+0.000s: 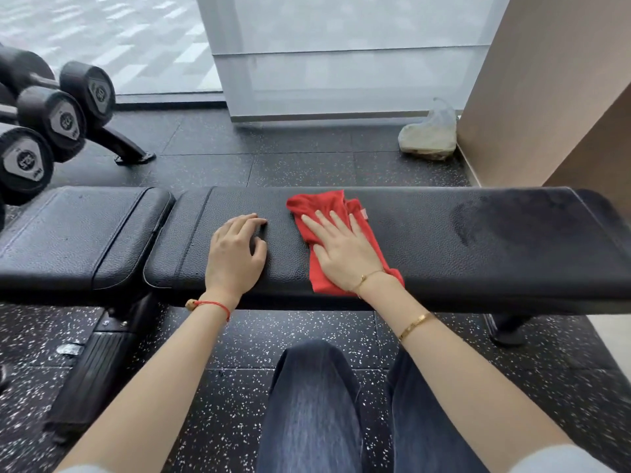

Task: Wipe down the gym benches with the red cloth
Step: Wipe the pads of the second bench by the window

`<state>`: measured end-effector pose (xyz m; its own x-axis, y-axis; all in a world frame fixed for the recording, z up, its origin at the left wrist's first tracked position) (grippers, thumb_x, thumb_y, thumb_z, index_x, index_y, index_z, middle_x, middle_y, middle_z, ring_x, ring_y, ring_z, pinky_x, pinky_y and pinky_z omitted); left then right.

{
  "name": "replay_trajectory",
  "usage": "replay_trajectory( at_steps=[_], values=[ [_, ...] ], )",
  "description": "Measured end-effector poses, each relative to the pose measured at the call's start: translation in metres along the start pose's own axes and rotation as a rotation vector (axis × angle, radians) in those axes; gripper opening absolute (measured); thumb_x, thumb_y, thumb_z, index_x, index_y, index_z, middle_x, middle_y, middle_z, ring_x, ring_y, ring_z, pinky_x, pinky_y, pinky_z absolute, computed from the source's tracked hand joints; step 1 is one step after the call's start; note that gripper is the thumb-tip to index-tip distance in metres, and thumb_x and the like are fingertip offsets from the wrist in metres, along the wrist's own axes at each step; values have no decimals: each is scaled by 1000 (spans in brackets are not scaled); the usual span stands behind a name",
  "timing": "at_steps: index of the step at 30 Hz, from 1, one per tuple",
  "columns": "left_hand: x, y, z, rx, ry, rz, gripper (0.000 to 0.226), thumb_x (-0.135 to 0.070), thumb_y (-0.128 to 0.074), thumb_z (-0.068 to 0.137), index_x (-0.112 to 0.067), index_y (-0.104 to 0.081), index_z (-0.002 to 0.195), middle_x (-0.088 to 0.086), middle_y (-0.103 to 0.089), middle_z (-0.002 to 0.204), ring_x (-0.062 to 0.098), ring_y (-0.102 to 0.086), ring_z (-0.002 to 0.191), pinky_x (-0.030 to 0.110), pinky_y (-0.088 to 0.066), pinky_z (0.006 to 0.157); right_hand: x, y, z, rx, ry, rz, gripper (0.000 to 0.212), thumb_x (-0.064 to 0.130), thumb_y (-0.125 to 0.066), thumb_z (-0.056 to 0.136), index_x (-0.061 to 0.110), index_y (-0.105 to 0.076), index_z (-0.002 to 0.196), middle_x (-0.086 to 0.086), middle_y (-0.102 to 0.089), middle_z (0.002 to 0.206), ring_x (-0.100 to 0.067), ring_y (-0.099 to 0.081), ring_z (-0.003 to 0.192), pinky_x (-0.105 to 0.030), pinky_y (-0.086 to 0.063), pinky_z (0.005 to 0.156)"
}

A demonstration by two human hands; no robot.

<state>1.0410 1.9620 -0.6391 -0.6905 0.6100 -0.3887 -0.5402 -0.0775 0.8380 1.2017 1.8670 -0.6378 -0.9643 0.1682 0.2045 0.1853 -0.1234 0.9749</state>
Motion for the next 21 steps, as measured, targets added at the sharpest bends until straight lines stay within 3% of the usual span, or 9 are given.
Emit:
replay_trajectory(
  at_steps=[3, 10, 13, 17, 21],
  values=[
    [0, 0, -1, 13, -1, 7, 35, -17, -53, 90, -18, -61, 124, 1, -60, 133, 21, -49, 129, 41, -36, 112, -31, 8, -27, -36, -20, -16, 57, 32, -36, 98, 35, -17, 152, 6, -18, 160, -18, -13, 149, -43, 5, 121],
    [-17, -2, 8, 98, 32, 94, 32, -10, -49, 92, -5, -61, 122, 15, -62, 128, 32, -51, 125, 45, -34, 112, -97, 19, 13, -19, -366, -36, 56, 33, -29, 100, 31, -13, 153, 1, -11, 162, -23, -8, 149, -46, 4, 121],
    [-52, -5, 9, 65, 19, 67, 32, -13, -47, 93, -7, -62, 121, 12, -64, 124, 29, -52, 124, 46, -32, 113, -86, 18, 13, 3, -298, -41, 56, 33, -26, 100, 30, -10, 154, -1, -9, 162, -24, -5, 150, -46, 6, 121],
    [-116, -32, 1, 89, -46, -3, 38, -15, -50, 91, -10, -59, 128, 9, -56, 136, 27, -46, 131, 47, -28, 115, -73, 17, -36, -40, -129, -64, 56, 33, -31, 100, 31, -14, 153, 4, -14, 161, -19, -10, 149, -43, 5, 121],
    [-157, -59, -6, 119, -82, -18, 40, -19, -49, 92, -12, -57, 131, 7, -52, 140, 26, -43, 133, 45, -24, 117, -108, 27, -69, -67, -165, -68, 56, 32, -34, 99, 34, -17, 152, 7, -20, 160, -17, -15, 148, -45, 3, 121]
  ],
)
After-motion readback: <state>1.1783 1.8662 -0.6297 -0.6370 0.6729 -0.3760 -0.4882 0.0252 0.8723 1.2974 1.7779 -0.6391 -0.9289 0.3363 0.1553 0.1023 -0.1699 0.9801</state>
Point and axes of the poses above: each hand's wrist, its own z-axis towards the middle knuckle, its own y-axis out of the back of the hand, x = y × z, the point moved 7 cm from there along z, towards the middle knuckle
